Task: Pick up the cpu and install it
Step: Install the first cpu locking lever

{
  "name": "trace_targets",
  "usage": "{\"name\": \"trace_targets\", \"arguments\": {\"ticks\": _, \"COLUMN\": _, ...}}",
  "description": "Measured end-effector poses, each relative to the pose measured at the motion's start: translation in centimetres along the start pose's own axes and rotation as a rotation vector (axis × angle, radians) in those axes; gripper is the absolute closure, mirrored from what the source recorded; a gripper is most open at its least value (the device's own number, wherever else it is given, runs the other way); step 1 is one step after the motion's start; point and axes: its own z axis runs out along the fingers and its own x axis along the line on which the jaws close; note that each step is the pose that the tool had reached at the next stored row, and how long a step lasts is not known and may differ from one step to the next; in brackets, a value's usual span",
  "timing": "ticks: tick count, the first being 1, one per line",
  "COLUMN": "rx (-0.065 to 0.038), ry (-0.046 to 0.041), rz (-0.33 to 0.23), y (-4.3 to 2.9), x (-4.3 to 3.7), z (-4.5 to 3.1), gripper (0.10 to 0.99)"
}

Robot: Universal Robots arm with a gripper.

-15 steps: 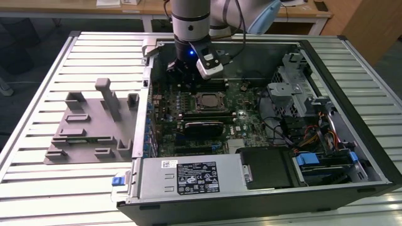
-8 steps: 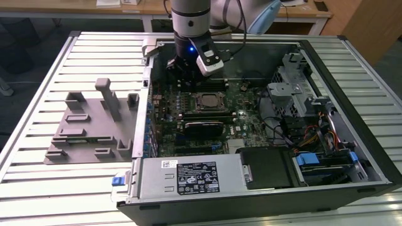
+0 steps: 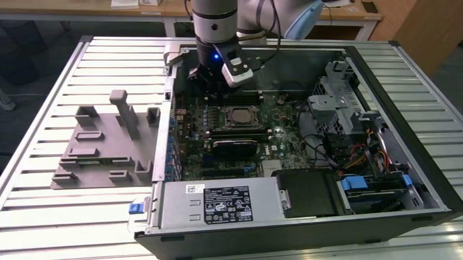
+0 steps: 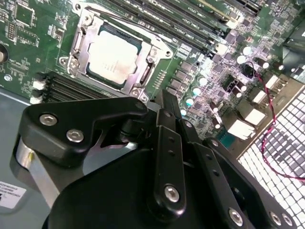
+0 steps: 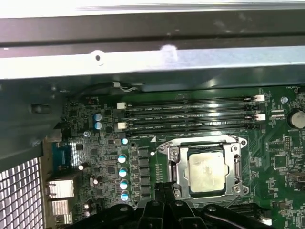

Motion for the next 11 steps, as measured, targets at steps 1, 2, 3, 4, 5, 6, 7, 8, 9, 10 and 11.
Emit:
{"name": "trace_targets", "arguments": {"ticks": 1, "rx": 0.000, "ry": -0.0004, "rz": 0.000, "y": 0.00, "x": 0.09, "z": 0.00, "gripper": 0.980}}
{"name": "trace_targets", "arguments": {"ticks": 2, "rx": 0.000, "ry": -0.0007, "rz": 0.000, "y": 0.00, "x": 0.15, "z": 0.00, "gripper": 0.980}}
{"name": "trace_targets", "arguments": {"ticks": 3, "rx": -0.001, "ry": -0.0007, "rz": 0.000, "y": -0.01, "x": 0.19, "z": 0.00, "gripper": 0.980}}
{"name": "trace_targets", "arguments": {"ticks": 4, "rx": -0.003, "ry": -0.0006, "rz": 0.000, "y": -0.01, "x": 0.21, "z": 0.00, "gripper": 0.980}}
{"name": "trace_targets", "arguments": {"ticks": 5, "rx": -0.006, "ry": -0.0004, "rz": 0.000, "y": -0.02, "x": 0.25, "z": 0.00, "gripper": 0.980}}
{"name": "trace_targets", "arguments": {"ticks": 6, "rx": -0.010, "ry": -0.0005, "rz": 0.001, "y": -0.02, "x": 0.32, "z": 0.00, "gripper": 0.980}}
{"name": "trace_targets", "arguments": {"ticks": 7, "rx": -0.014, "ry": -0.0005, "rz": 0.001, "y": -0.02, "x": 0.40, "z": -0.01, "gripper": 0.980}}
{"name": "trace_targets", "arguments": {"ticks": 8, "rx": -0.017, "ry": -0.0009, "rz": 0.001, "y": -0.03, "x": 0.51, "z": -0.01, "gripper": 0.980}}
{"name": "trace_targets", "arguments": {"ticks": 9, "rx": -0.020, "ry": -0.0013, "rz": 0.001, "y": -0.04, "x": 0.64, "z": -0.02, "gripper": 0.980}}
{"name": "trace_targets", "arguments": {"ticks": 10, "rx": -0.022, "ry": -0.0019, "rz": 0.001, "y": -0.05, "x": 0.78, "z": -0.02, "gripper": 0.980}}
{"name": "trace_targets", "arguments": {"ticks": 11, "rx": -0.027, "ry": -0.0025, "rz": 0.001, "y": -0.06, "x": 0.93, "z": -0.03, "gripper": 0.980}}
